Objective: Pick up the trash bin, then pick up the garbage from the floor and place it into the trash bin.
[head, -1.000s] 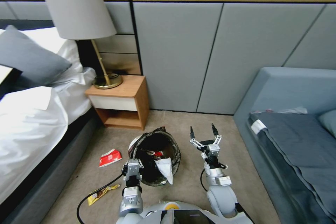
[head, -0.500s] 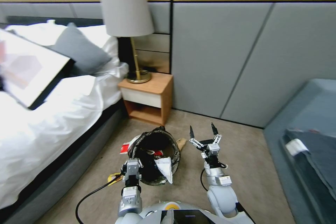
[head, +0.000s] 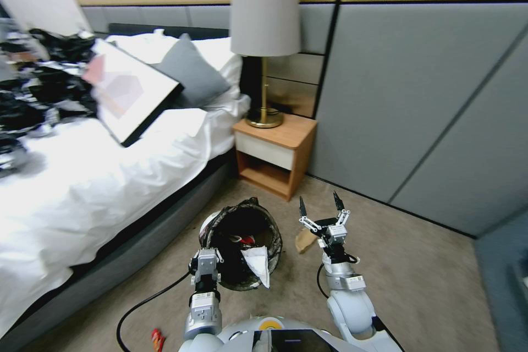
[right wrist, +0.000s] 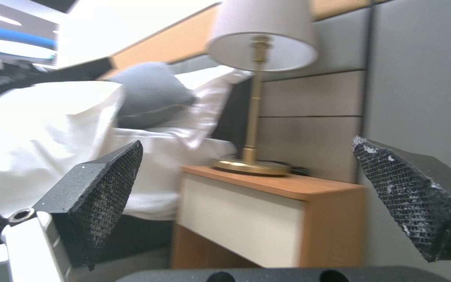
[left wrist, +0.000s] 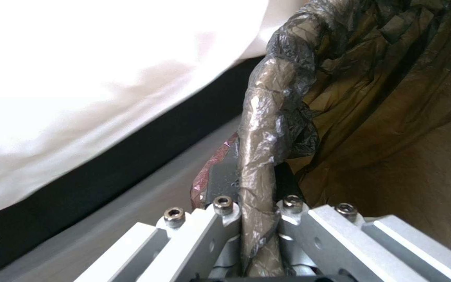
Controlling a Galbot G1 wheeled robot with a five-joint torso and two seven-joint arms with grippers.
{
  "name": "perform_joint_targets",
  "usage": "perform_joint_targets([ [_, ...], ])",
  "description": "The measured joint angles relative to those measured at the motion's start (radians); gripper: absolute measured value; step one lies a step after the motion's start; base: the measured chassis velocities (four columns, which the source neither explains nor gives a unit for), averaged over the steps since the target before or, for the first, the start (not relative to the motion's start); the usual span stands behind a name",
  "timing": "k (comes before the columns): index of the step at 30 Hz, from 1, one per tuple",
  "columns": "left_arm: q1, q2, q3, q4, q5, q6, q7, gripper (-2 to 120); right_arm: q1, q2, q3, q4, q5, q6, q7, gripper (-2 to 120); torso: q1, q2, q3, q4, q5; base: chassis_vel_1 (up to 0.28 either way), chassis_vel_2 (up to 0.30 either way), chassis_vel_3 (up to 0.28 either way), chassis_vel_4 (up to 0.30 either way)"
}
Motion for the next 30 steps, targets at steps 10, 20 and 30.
perform_joint_targets([
  [10, -0.001, 0.000, 0.000, 0.001, 0.008, -0.008, 0.004, 0, -0.003, -0.001, 0.004, 0.000, 0.004, -0.012, 0.002, 100, 0.000, 0.000, 0.000, -0.0004, 0.0000, 0.027, 0.026, 0.024, 0.026],
  [20, 0.004, 0.004, 0.005, -0.006, 0.013, 0.009, 0.004, 0, 0.001, -0.018, -0.001, -0.001, 0.054, -0.109, 0.040, 100, 0.000, 0.000, 0.000, -0.0002, 0.0001, 0.000, 0.000, 0.000, 0.000],
  [30, 0.011, 0.014, 0.013, -0.016, -0.008, 0.042, 0.007, 0, -0.011, -0.056, -0.028, 0.019, 0.245, -0.353, 0.125, 100, 0.000, 0.000, 0.000, -0.0002, 0.0000, 0.000, 0.000, 0.000, 0.000],
])
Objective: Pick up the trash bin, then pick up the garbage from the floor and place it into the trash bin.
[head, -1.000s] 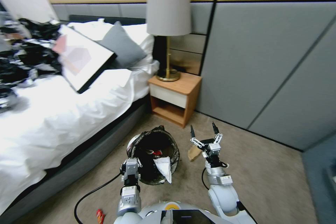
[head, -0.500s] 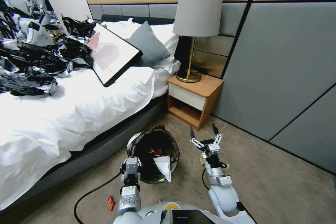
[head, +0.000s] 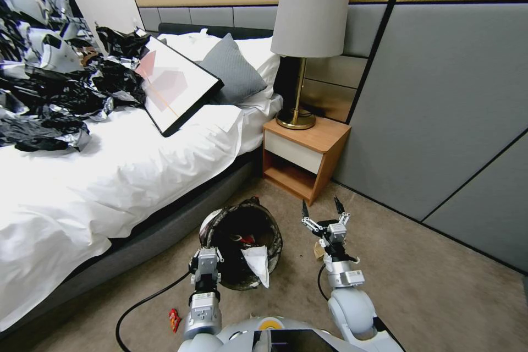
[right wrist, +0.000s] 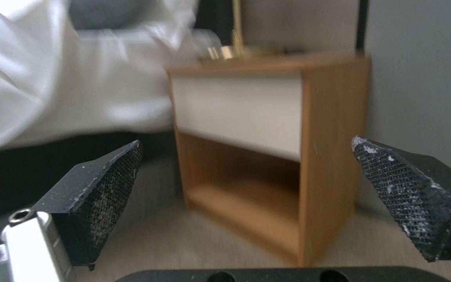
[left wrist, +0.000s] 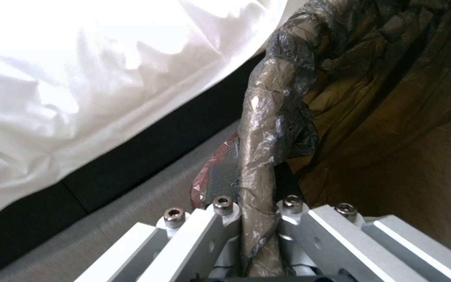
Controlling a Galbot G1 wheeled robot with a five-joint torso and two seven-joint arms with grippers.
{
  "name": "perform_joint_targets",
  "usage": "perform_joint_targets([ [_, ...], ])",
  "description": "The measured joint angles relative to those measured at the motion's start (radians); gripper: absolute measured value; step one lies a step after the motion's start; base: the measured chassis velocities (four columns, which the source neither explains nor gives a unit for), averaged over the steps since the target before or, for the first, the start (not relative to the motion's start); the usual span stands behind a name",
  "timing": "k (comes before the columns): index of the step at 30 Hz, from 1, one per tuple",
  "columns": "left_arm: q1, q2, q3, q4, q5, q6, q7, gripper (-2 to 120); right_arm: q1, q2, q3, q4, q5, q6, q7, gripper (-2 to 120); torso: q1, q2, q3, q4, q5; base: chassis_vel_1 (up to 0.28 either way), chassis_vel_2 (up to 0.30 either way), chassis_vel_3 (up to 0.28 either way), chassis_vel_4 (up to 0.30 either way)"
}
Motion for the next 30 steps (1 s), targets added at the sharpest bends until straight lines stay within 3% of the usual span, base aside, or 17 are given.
perform_joint_targets([
  [6, 0.005, 0.014, 0.002, -0.023, -0.057, 0.060, 0.000, 0, 0.010, -0.028, 0.013, -0.016, 0.075, -0.136, 0.025, 100, 0.000, 0.000, 0.000, 0.0000, 0.0000, 0.000, 0.000, 0.000, 0.000],
  [7, 0.007, 0.024, 0.001, -0.039, -0.098, 0.104, 0.000, 0, 0.016, -0.042, 0.025, -0.036, 0.104, -0.206, 0.025, 100, 0.000, 0.000, 0.000, 0.0000, 0.0000, 0.000, 0.000, 0.000, 0.000],
  [12, 0.007, 0.035, -0.007, -0.060, -0.167, 0.175, -0.002, 0, 0.032, -0.061, 0.025, -0.084, 0.217, -0.286, 0.029, 100, 0.000, 0.000, 0.000, -0.0001, 0.0001, 0.000, 0.000, 0.000, 0.000],
  [13, 0.007, 0.038, -0.008, -0.068, -0.191, 0.203, -0.004, 0, 0.043, -0.062, 0.022, -0.102, 0.263, -0.312, 0.034, 100, 0.000, 0.000, 0.000, 0.0000, -0.0001, 0.000, 0.000, 0.000, 0.000],
  [15, 0.010, 0.048, -0.009, -0.096, -0.282, 0.324, -0.015, 0, 0.078, -0.060, 0.012, -0.168, 0.333, -0.359, 0.048, 100, 0.000, 0.000, 0.000, 0.0001, 0.0000, 0.000, 0.000, 0.000, 0.000],
  [23, 0.016, 0.063, -0.023, -0.121, -0.361, 0.427, -0.017, 0, 0.145, -0.060, 0.018, -0.336, 0.380, -0.383, 0.048, 100, 0.000, 0.000, 0.000, 0.0001, -0.0003, 0.000, 0.000, 0.000, 0.000],
  [30, 0.015, 0.063, -0.028, -0.135, -0.386, 0.450, -0.018, 0, 0.185, -0.046, 0.023, -0.472, 0.408, -0.383, 0.026, 100, 0.000, 0.000, 0.000, 0.0000, -0.0001, 0.000, 0.000, 0.000, 0.000],
])
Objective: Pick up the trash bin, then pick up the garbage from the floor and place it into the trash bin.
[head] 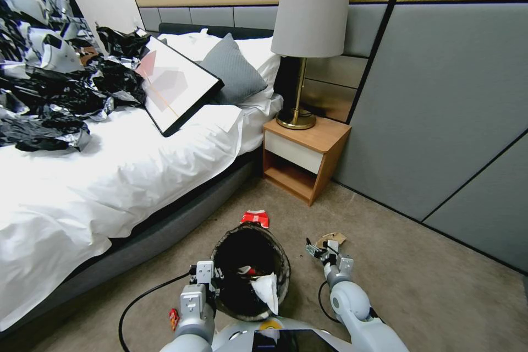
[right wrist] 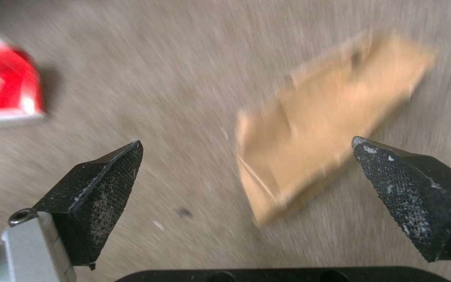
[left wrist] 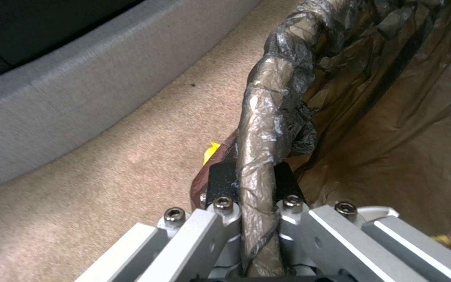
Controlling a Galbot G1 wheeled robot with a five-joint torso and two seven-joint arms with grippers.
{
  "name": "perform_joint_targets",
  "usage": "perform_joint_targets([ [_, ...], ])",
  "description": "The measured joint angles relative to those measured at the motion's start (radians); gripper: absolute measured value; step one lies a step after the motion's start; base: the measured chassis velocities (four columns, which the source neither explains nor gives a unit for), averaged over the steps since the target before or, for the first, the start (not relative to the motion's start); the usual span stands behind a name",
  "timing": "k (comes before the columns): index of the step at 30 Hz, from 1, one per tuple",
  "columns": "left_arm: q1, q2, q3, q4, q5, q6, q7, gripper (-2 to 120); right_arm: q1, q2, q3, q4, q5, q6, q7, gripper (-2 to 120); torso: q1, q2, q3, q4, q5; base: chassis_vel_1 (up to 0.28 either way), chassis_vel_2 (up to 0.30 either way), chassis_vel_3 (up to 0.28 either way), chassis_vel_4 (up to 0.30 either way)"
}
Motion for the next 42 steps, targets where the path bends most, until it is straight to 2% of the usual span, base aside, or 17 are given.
perform_joint_targets([
  [9, 0.003, 0.001, -0.007, -0.006, -0.007, 0.004, -0.002, 0, 0.059, 0.020, 0.015, -0.148, -0.008, 0.019, -0.014, 100, 0.000, 0.000, 0.000, 0.0001, 0.0002, 0.000, 0.000, 0.000, 0.000],
  [21, -0.013, 0.000, -0.015, -0.004, -0.010, -0.002, 0.000, 0, 0.056, 0.011, 0.069, -0.171, -0.004, 0.036, -0.032, 100, 0.000, 0.000, 0.000, 0.0000, 0.0001, 0.000, 0.000, 0.000, 0.000],
  [32, -0.011, 0.001, -0.021, -0.008, -0.013, -0.006, 0.000, 0, 0.119, 0.030, 0.097, -0.283, 0.003, 0.064, -0.052, 100, 0.000, 0.000, 0.000, 0.0001, 0.0002, 0.000, 0.000, 0.000, 0.000],
  [42, -0.007, -0.003, -0.020, -0.009, -0.010, -0.008, -0.001, 0, 0.230, 0.035, 0.092, -0.435, 0.006, 0.095, -0.083, 100, 0.000, 0.000, 0.000, 0.0001, 0.0002, 0.000, 0.000, 0.000, 0.000],
])
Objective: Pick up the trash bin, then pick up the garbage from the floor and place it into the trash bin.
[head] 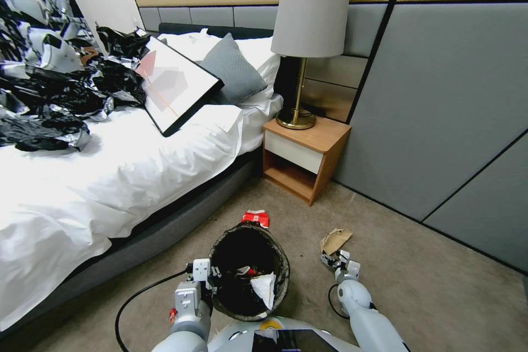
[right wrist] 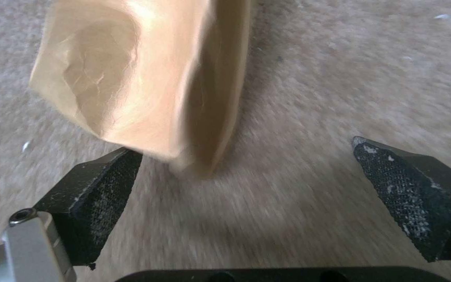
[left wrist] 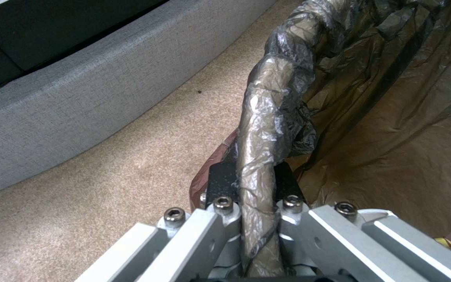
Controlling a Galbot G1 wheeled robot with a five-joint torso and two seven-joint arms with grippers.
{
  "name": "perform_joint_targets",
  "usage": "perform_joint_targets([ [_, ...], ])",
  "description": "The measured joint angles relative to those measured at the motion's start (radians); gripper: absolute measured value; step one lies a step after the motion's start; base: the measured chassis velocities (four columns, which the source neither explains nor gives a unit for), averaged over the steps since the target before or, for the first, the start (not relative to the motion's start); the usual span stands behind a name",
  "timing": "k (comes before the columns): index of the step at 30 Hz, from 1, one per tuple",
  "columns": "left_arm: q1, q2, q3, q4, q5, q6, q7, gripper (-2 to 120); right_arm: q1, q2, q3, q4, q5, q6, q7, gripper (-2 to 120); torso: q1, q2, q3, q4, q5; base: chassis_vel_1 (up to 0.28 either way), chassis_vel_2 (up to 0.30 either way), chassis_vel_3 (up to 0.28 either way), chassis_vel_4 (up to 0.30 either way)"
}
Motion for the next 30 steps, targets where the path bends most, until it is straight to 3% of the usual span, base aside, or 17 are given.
perform_joint_targets([
  [10, 0.000, -0.005, 0.000, 0.007, 0.005, -0.005, -0.001, 0, 0.045, 0.006, -0.017, -0.044, -0.003, 0.017, -0.026, 100, 0.000, 0.000, 0.000, 0.0000, 0.0001, 0.000, 0.000, 0.000, 0.000],
  [21, -0.004, -0.006, 0.005, 0.019, 0.011, -0.014, -0.002, 0, -0.040, 0.006, -0.017, 0.088, -0.046, 0.017, -0.046, 100, 0.000, 0.000, 0.000, -0.0002, -0.0002, 0.000, 0.000, 0.000, 0.000],
  [30, -0.004, -0.006, 0.008, 0.021, 0.014, -0.018, -0.002, 0, -0.035, -0.001, -0.014, 0.109, -0.078, 0.036, -0.057, 100, 0.000, 0.000, 0.000, -0.0001, -0.0002, 0.000, 0.000, 0.000, 0.000],
])
